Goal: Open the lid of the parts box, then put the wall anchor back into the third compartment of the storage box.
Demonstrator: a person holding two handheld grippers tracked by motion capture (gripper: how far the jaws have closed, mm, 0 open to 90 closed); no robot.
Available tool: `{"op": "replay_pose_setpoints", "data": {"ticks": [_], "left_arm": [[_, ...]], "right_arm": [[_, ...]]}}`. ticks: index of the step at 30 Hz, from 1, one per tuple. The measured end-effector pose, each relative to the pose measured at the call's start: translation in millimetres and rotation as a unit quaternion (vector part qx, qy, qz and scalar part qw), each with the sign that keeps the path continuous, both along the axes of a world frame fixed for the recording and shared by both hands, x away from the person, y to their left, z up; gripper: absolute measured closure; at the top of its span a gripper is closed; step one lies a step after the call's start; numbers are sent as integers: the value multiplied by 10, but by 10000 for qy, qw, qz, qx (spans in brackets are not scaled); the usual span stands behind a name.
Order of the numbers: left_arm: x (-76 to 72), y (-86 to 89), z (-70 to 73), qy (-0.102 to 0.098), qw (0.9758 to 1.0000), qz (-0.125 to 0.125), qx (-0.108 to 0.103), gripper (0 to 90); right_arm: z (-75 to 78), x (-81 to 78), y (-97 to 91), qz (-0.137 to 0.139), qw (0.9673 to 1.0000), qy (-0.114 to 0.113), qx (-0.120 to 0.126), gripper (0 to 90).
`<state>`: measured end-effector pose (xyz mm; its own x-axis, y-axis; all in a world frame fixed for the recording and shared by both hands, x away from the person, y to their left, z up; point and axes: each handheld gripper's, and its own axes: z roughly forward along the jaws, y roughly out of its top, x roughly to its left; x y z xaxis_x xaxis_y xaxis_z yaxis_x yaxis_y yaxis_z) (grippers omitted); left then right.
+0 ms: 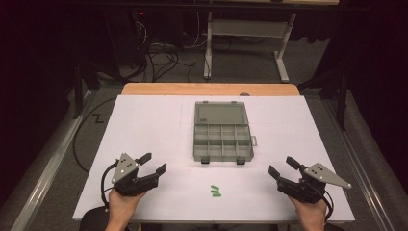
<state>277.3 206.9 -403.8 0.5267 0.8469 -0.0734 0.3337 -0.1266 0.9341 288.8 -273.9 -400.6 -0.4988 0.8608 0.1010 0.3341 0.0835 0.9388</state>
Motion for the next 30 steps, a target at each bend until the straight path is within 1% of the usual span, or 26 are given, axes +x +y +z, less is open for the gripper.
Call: {"op": "replay_pose_setpoints", "data": {"ticks": [1,4,5,6,7,14,15,22,23,27,30], "left_arm": [[4,0,-2,3,10000,-25,-45,342],[1,10,0,-13,10000,-16,-53,342],[9,7,-8,31,10000,-8,-52,342],[9,7,-8,31,10000,-8,-52,342],[17,1,-20,89,9999,-42,-59,342],[13,1,-20,66,9999,-16,-77,340],[14,2,-21,74,9999,-20,-73,337],[5,5,-17,43,9999,-10,-93,328],[6,5,-17,48,9999,-9,-101,325],[8,-7,-14,44,10000,-20,-86,310],[2,-5,-14,28,10000,3,-77,299]], "right_arm": [[-3,-1,7,11,10000,-8,-30,254],[-9,3,17,18,10000,-25,-73,249],[-10,6,7,-2,10000,-15,-49,248],[-10,6,7,-2,10000,-15,-49,248],[-9,10,-4,-20,10000,-24,-20,247],[-8,12,-8,-37,10000,-41,10,240],[-11,22,-8,-50,10000,6,30,240],[-7,45,-15,-50,9999,69,106,238],[1,60,-16,-42,9999,104,117,239],[19,78,-6,-1,9998,150,94,246],[55,83,19,71,9997,218,25,265]]}}
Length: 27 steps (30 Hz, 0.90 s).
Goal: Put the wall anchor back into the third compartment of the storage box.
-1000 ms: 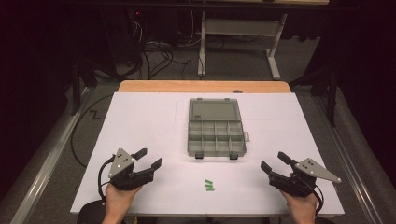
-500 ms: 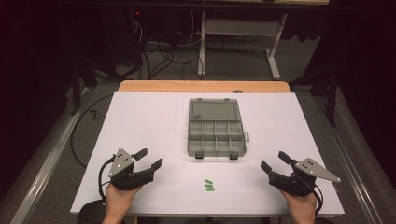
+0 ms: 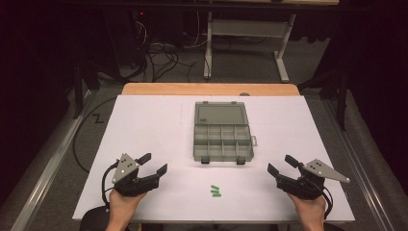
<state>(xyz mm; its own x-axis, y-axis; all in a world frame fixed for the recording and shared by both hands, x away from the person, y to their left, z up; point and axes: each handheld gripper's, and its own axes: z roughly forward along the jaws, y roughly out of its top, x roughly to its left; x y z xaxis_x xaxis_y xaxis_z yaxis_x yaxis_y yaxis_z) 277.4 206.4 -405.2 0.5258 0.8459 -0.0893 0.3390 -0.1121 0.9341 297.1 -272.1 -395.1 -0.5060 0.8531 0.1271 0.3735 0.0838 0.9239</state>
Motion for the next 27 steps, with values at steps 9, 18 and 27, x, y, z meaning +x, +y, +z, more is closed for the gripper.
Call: {"op": "replay_pose_setpoints", "data": {"ticks": [9,18,27], "left_arm": [[9,-4,-9,13,10000,21,19,274],[17,-8,-17,65,10000,38,27,262],[25,-12,-20,80,9999,40,46,248]], "right_arm": [[61,81,139,291,9986,347,-269,301],[97,193,358,638,9931,743,-646,344],[143,246,509,840,9880,1015,-807,389]]}}
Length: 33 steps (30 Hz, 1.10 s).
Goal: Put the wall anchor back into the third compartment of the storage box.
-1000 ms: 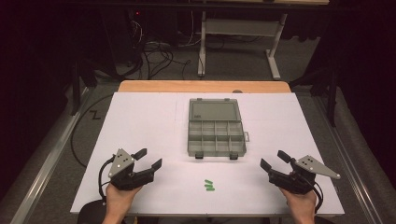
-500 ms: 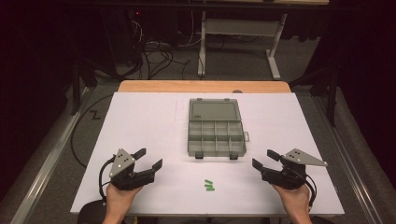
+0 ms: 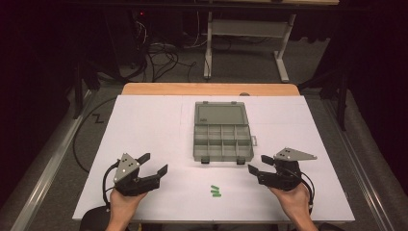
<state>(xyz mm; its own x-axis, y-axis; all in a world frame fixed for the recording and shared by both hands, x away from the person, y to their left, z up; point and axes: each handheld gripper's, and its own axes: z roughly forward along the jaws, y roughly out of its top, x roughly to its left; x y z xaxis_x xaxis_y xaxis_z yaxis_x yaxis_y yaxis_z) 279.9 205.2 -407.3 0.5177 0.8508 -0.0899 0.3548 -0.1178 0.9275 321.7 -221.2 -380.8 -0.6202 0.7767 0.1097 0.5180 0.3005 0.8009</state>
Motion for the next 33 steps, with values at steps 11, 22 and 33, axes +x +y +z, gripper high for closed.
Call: {"op": "replay_pose_setpoints", "data": {"ticks": [11,22,33], "left_arm": [[5,-1,0,39,10000,34,2,229],[-3,3,9,10,10000,26,-27,226],[-4,10,13,7,10000,23,-37,228]], "right_arm": [[37,51,131,253,9990,295,-221,435],[96,77,271,465,9974,365,-406,448],[131,125,442,699,9933,533,-749,464]]}}
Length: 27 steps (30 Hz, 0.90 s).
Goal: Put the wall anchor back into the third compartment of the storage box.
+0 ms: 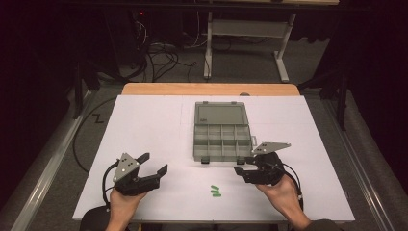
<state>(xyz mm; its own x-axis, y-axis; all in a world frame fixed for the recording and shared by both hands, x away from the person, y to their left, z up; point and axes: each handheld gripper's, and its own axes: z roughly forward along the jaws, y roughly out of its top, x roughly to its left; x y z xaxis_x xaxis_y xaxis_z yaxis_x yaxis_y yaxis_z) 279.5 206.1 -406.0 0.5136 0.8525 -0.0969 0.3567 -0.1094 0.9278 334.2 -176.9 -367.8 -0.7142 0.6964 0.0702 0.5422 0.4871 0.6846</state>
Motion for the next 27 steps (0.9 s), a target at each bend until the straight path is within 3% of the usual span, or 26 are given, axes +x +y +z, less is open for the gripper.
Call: {"op": "replay_pose_setpoints", "data": {"ticks": [5,18,27], "left_arm": [[1,-2,0,2,10000,1,10,229],[-1,4,4,-7,10000,-8,2,226],[2,6,4,-8,10000,-8,-12,224]], "right_arm": [[-5,16,130,223,9992,108,-310,487],[-22,64,306,499,9955,405,-700,535],[-52,86,468,779,9890,666,-1062,588]]}}
